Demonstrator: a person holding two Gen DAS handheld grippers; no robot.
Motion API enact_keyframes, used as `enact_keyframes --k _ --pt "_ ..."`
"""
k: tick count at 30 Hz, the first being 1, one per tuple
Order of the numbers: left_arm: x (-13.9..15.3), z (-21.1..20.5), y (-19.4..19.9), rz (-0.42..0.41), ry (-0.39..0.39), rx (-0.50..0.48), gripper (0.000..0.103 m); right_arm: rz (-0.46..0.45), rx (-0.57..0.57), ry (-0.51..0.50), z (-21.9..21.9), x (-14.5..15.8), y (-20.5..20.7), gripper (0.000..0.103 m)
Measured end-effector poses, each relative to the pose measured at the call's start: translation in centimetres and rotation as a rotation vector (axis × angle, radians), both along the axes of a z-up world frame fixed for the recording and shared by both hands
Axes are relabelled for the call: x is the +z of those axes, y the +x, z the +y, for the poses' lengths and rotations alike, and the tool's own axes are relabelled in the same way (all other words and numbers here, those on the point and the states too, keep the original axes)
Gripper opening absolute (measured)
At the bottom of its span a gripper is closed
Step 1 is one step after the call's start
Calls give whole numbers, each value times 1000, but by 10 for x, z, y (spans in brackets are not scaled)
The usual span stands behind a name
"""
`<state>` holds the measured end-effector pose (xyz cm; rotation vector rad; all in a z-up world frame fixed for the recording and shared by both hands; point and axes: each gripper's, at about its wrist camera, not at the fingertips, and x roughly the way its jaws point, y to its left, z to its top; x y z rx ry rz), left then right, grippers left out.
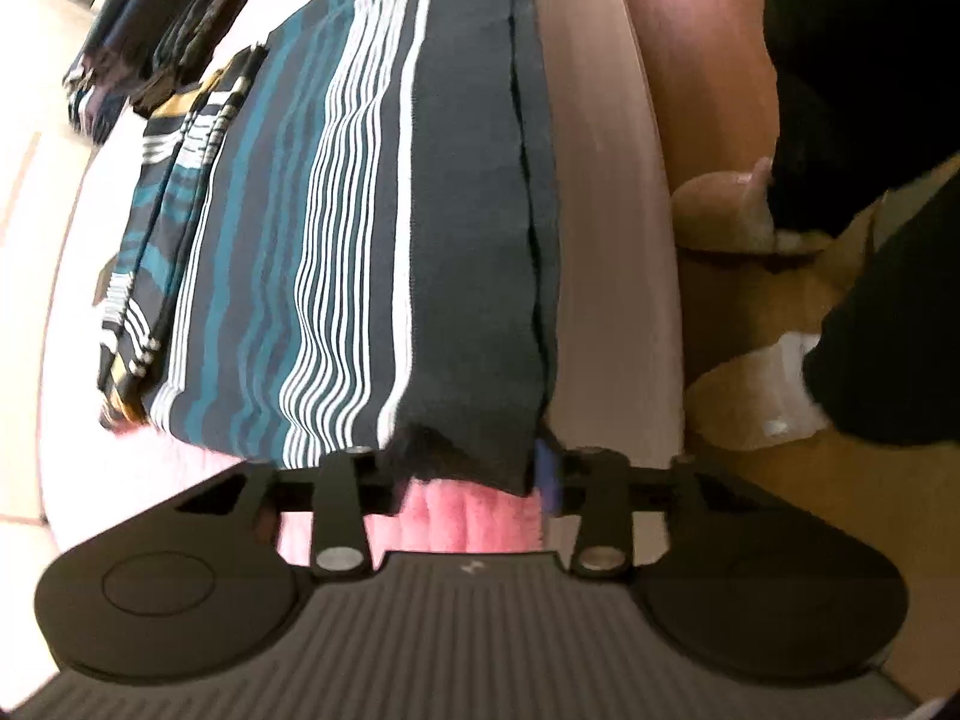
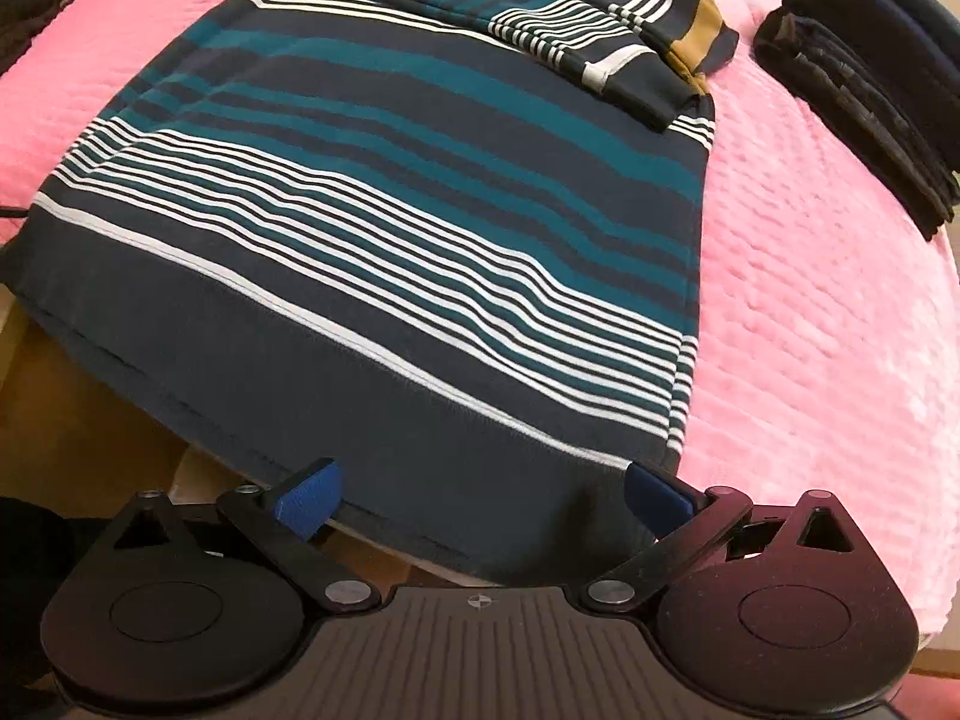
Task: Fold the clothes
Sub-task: 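Grasp the sweater side edge with the left gripper and fold it over the body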
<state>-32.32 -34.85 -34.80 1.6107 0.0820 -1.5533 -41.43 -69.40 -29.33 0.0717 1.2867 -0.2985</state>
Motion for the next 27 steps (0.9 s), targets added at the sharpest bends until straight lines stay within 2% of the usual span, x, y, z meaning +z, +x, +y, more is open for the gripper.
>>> enact_keyframes --k 1,3,4,5,7,9,11,15,17,21,23,24,25,26,27 --pt "0 -1 0 1 6 -9 41 -2 -1 3 1 0 0 103" --pt "2 -5 1 21 30 -14 30 -7 -2 9 4 1 -1 103" --pt "5 -7 2 40 45 -11 16 -15 4 10 5 2 -1 103" --pt "9 -8 4 59 52 -4 7 -23 10 11 7 3 -1 103" --pt "25 -13 10 104 34 33 5 -39 22 14 9 5 -1 103" --pt "49 -24 24 186 10 126 5 -58 40 18 13 8 -1 103" --pt "69 -36 38 256 -8 215 4 -103 117 22 23 12 -1 103" --pt "91 -59 63 347 -24 344 4 -180 345 10 58 14 6 103" --pt "97 -69 72 379 -29 385 4 -218 437 1 78 10 14 103" --pt "105 -80 80 417 -22 424 4 -291 526 -79 117 -4 32 102" --pt "108 -80 83 430 -16 438 4 -284 533 -110 126 -14 38 102" --pt "109 -79 83 434 -12 445 4 -272 526 -132 127 -19 39 97" --pt "109 -78 83 438 -8 452 4 -258 518 -154 127 -23 39 75" --pt "110 -77 84 442 -5 460 4 -237 510 -176 122 -25 34 60" --pt "110 -75 84 445 -3 467 4 -215 501 -198 117 -28 29 59"
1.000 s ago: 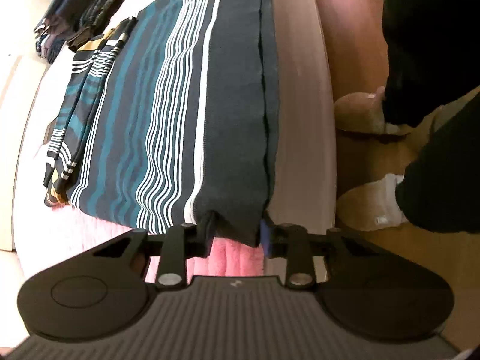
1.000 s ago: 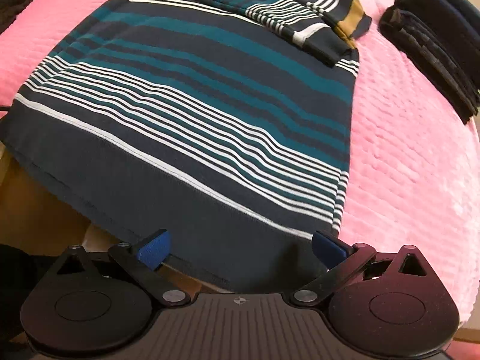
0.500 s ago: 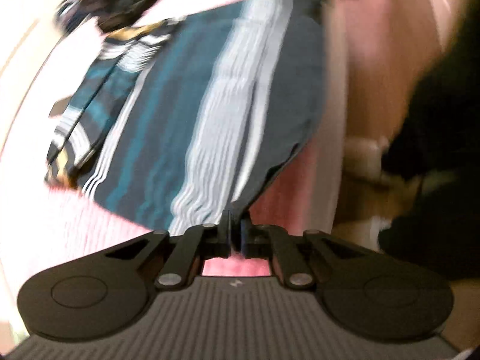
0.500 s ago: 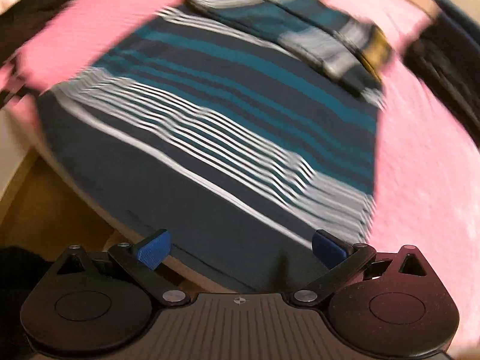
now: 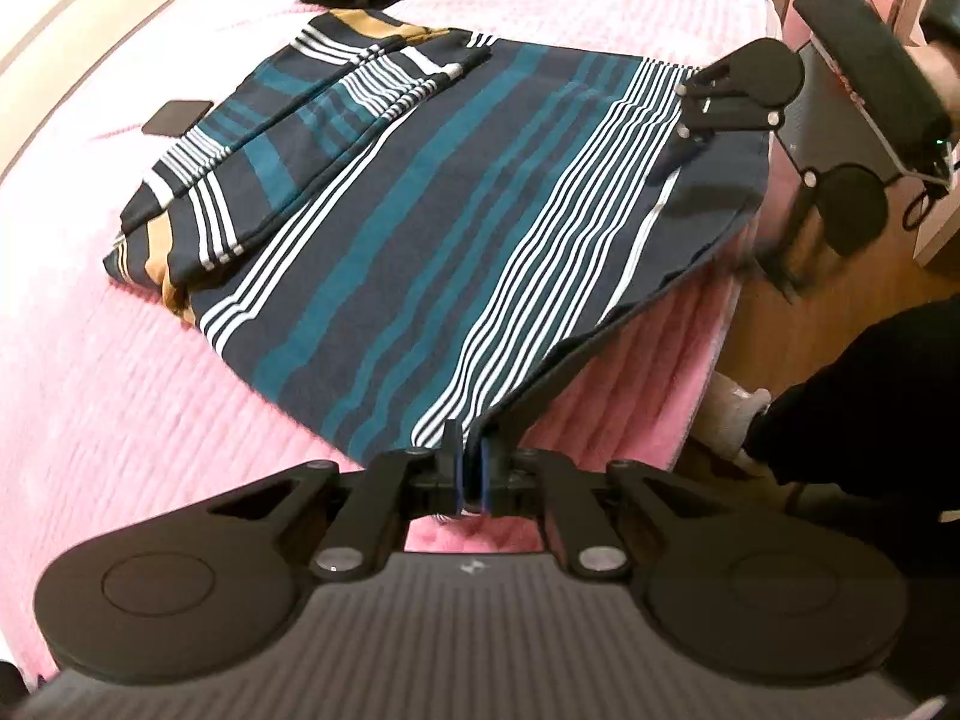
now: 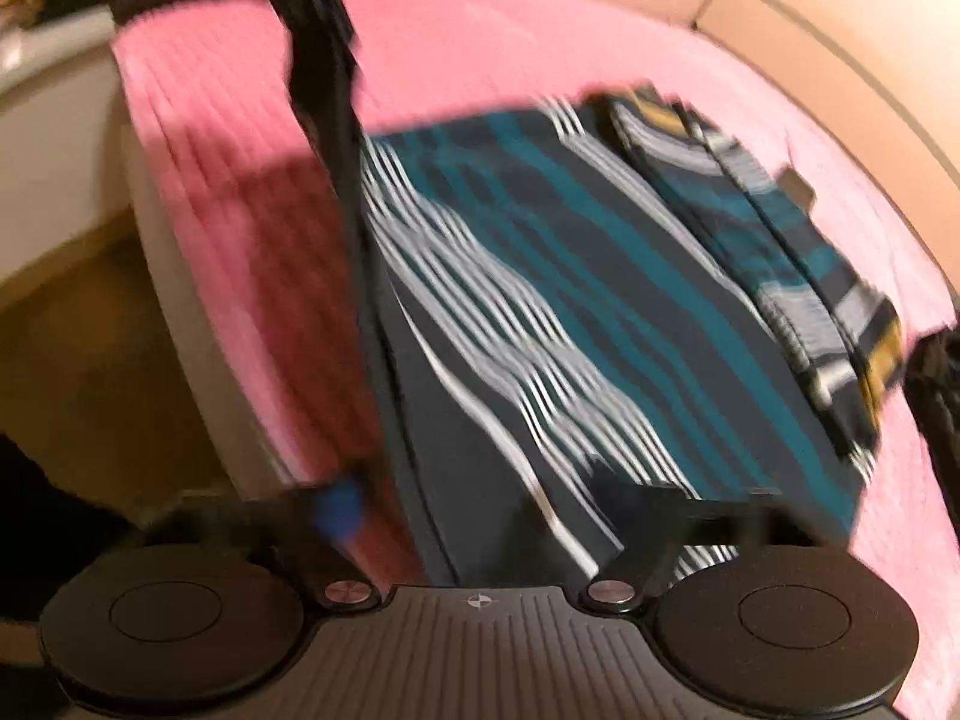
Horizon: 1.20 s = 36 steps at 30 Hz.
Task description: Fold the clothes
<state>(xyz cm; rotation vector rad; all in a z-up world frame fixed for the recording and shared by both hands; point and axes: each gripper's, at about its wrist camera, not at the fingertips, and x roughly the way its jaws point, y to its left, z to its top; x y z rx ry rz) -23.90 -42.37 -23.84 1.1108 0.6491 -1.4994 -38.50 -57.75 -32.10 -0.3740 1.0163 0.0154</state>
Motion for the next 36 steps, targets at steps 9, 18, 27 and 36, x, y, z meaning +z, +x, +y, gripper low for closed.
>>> enact_keyframes --k 9,18,27,36 --pt "-6 2 1 -2 15 28 4 129 -32 -251 -83 -15 -80 42" --pt "-15 10 -17 -79 63 -65 4 164 83 -224 -96 -5 -83 2" --pt "6 51 -40 -122 19 -181 2 175 147 -150 -92 48 -96 1" --pt "46 90 -53 -15 79 -82 2 311 191 -29 -49 95 -140 1"
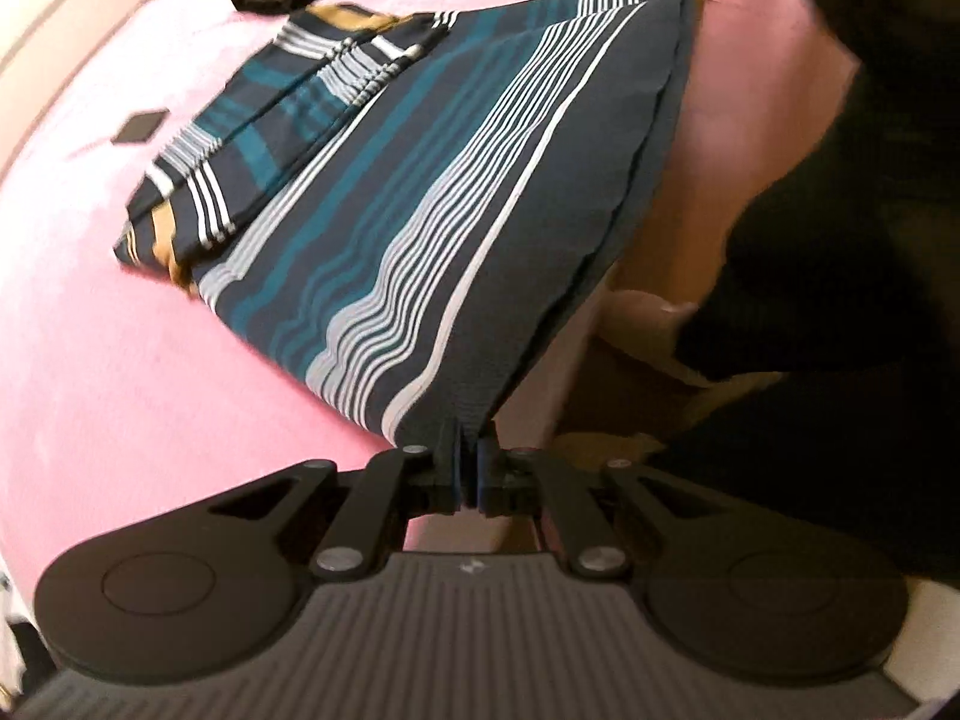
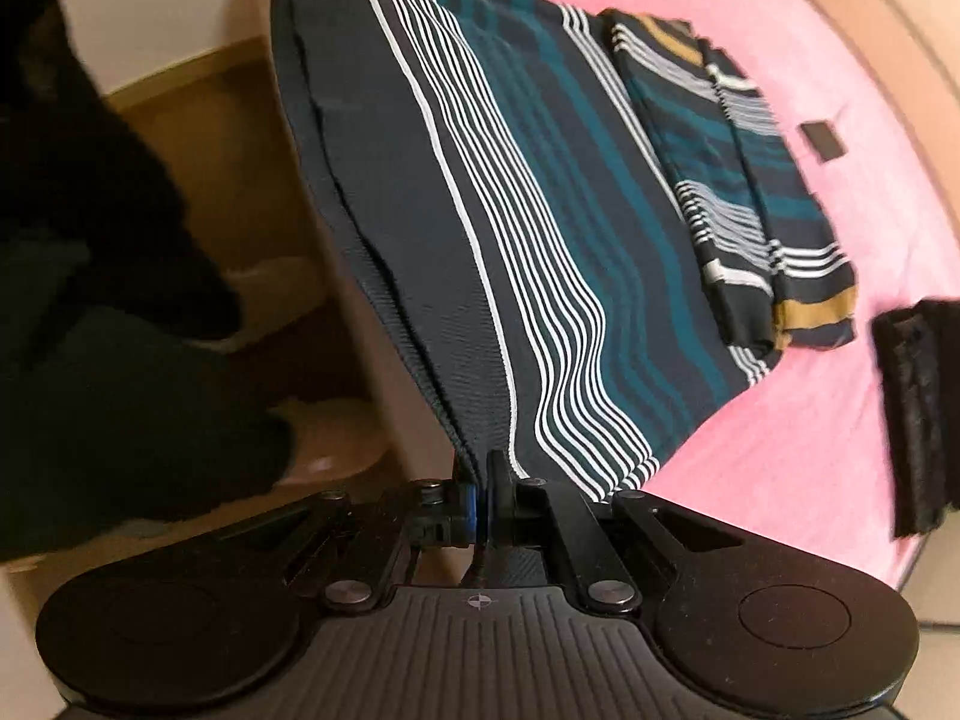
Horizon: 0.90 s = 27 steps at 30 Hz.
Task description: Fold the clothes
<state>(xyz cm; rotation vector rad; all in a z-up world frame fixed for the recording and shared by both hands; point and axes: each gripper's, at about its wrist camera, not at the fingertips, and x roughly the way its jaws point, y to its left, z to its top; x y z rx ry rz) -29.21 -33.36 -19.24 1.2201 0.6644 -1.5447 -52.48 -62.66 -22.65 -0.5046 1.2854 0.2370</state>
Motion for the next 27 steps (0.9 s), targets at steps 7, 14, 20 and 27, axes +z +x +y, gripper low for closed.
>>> enact_keyframes --k 7,14,20,27 --pt "17 3 4 107 8 91 2 100 -36 38 24 17 -8 1" --pt "72 -71 104 33 -213 140 3 -60 -48 -137 -28 82 75 1" --pt "91 -163 179 -10 -265 186 3 -159 -59 -236 -107 99 165 1" --pt "43 -253 233 -49 -176 316 3 -123 -62 -163 -192 44 254 1"
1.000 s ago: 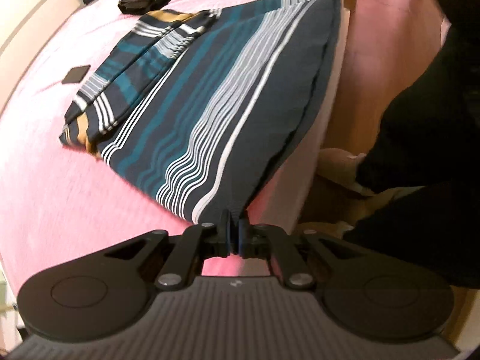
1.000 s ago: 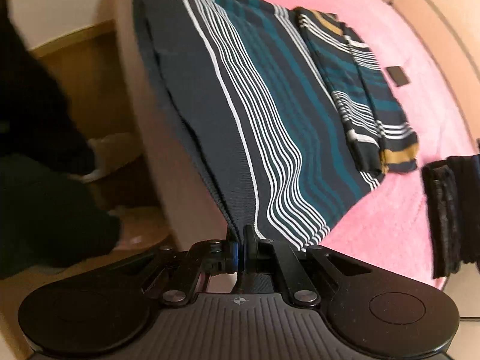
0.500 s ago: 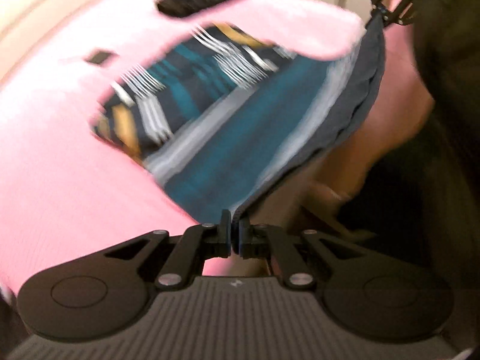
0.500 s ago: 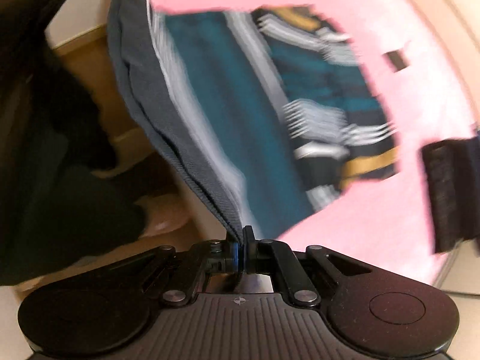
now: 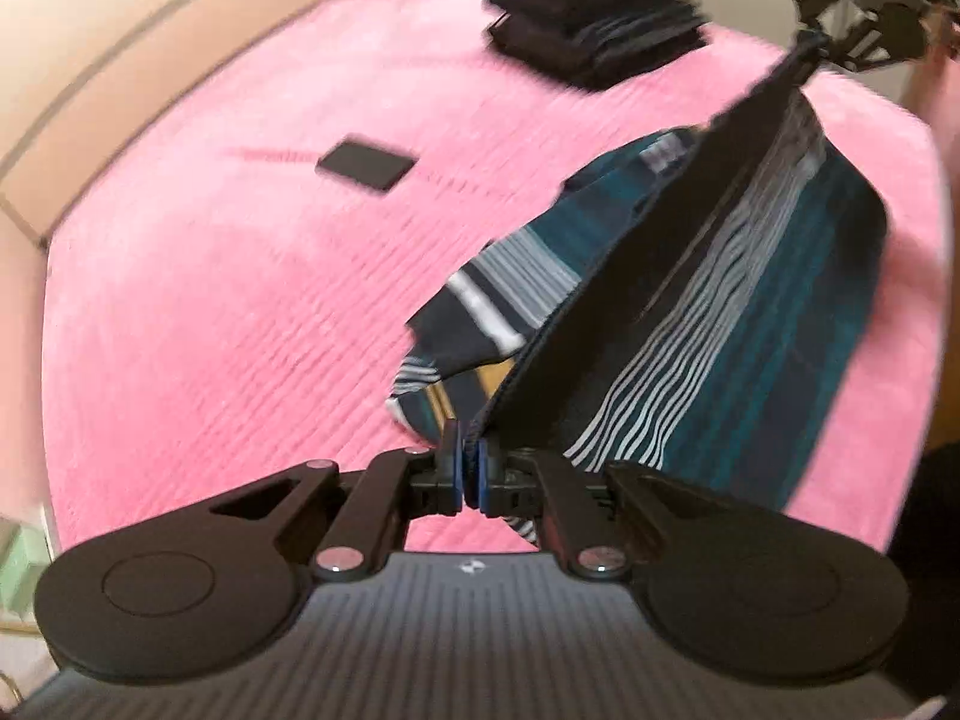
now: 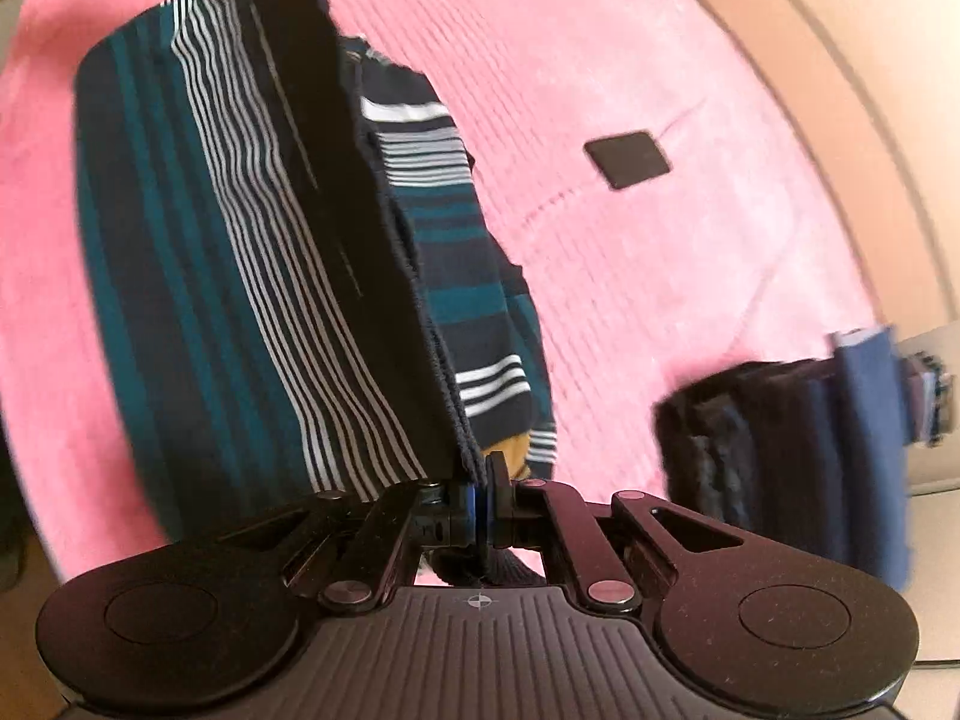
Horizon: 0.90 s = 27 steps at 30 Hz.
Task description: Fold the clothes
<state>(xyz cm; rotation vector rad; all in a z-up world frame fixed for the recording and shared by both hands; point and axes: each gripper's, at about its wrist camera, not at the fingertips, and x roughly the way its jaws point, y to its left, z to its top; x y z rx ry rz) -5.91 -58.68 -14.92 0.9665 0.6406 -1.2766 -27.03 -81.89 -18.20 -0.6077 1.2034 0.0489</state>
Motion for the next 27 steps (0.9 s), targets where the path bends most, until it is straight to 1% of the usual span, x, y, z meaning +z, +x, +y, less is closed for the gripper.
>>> enact_keyframes --k 3,8,12,16,20,22,23,24,25,26,27 --pt "-20 -27 15 19 35 56 3 2 -6 43 -30 -17 18 1" --pt "-35 -58 42 47 39 128 3 4 -21 87 -64 -24 44 1" --pt "-54 -86 61 69 54 134 3 16 -73 96 -84 -32 66 1" --pt "-94 -104 83 98 79 118 4 33 -151 104 -111 -60 91 1" --pt "-134 -116 100 125 106 123 4 53 -260 170 -132 -97 107 2" --pt "-145 -117 108 146 104 158 5 41 -331 207 -142 -108 111 2" --pt "-146 -116 113 162 97 184 6 25 -368 220 -145 -107 110 2" --pt "-144 -113 118 160 89 214 5 8 -405 232 -148 -107 110 3" --pt "-140 -111 124 145 82 250 4 -12 -441 239 -150 -105 108 23" --pt "-135 -107 131 144 69 289 5 -42 -472 229 -150 -99 104 62" --pt "-128 -101 139 158 52 330 5 -75 -502 218 -149 -92 100 81"
